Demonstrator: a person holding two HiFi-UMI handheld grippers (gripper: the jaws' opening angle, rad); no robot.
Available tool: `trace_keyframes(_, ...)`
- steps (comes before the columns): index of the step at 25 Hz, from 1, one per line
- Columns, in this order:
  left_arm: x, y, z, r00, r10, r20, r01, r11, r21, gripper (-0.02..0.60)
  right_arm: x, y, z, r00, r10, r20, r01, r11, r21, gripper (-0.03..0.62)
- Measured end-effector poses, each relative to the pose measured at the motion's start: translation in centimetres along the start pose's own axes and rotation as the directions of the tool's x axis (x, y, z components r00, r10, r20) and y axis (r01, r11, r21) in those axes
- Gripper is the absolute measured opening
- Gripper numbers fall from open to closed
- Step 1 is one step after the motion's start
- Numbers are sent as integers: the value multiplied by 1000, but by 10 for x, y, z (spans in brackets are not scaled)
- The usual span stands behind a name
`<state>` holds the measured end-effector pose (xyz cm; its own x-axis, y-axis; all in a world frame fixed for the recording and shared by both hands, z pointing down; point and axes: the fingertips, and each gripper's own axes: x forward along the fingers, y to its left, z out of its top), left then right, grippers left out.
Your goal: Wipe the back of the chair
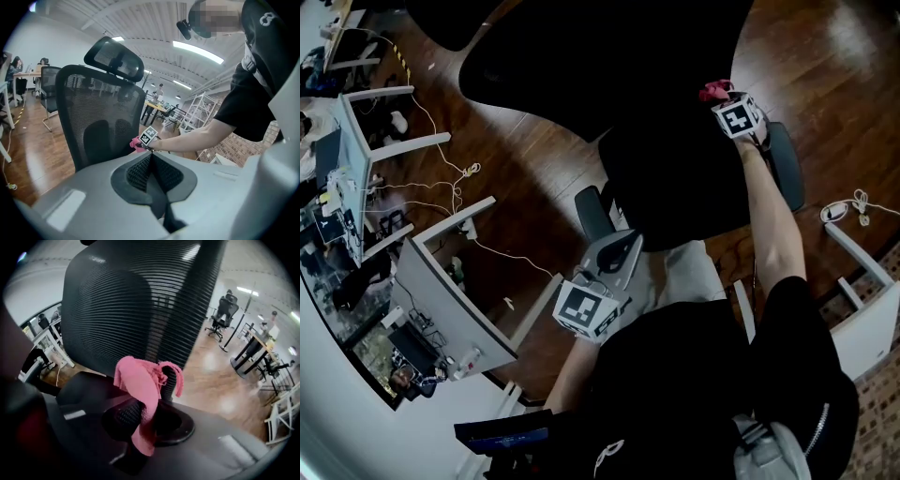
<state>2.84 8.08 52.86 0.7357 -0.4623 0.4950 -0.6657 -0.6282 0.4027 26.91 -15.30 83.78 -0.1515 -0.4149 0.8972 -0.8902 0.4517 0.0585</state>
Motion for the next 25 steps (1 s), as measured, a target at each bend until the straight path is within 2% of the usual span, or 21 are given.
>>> trace_keyframes(5,4,-8,2,1000,-10,-10,10,1000,2,-12,1,1,-1,1000,-24,-7,24,997,72,51)
trace_keyframes(9,-5,-6,-2,1000,-8,-13,8,1000,3,-12,8,36,5,1000,9,2,-9,998,62,51)
trace_keyframes(16,-39,11,-20,1000,22,3,-22,1000,-10,-12,21,141,47,992,112,53,-111,994,-23,49)
trace_keyframes(25,-104,51,-36,996,76,35,-75,996,-47,-12,31,284,90,971,228,67,-221,970,-100,49)
